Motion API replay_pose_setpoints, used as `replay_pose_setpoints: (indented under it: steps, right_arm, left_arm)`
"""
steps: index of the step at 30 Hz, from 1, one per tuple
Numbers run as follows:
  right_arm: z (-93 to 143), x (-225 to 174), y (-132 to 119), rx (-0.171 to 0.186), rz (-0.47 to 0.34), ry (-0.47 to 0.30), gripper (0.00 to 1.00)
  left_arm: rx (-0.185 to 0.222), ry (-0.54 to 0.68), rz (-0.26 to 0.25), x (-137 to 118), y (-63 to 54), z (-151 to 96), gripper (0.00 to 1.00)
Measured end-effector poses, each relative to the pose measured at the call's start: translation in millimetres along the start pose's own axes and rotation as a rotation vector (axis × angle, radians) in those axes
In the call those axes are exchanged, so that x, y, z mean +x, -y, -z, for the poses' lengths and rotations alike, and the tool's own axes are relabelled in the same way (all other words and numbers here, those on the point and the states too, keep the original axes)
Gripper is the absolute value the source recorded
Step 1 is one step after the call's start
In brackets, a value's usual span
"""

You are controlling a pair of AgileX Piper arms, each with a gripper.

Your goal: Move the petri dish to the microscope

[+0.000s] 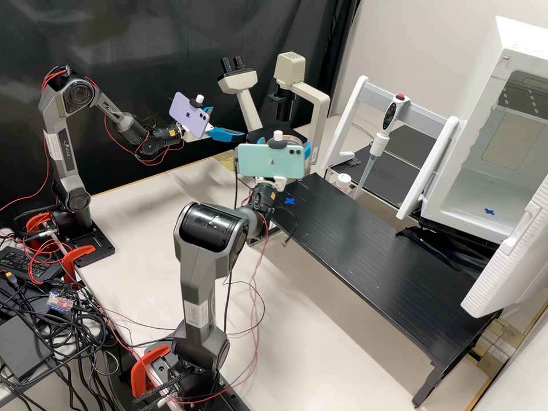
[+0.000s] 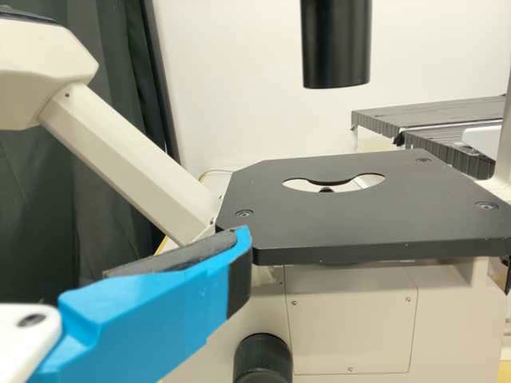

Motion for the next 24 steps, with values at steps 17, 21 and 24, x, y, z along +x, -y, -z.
replay_pose_setpoints:
  steps: [17,21,24]
  right_arm:
    - [5,83,43,0.031,0.134,0.090,0.00]
    - [0,101,49,0.058,0.140,0.123,0.00]
    - [-4,112,56,0.079,0.160,0.149,0.00]
  left_arm:
    - [0.000,0.000,0.000,0,0.0,0,1.00]
    - [0.000,0.000,0.000,0,0.0,0,1.00]
    - [0.000,0.000,0.000,0,0.0,0,1.00]
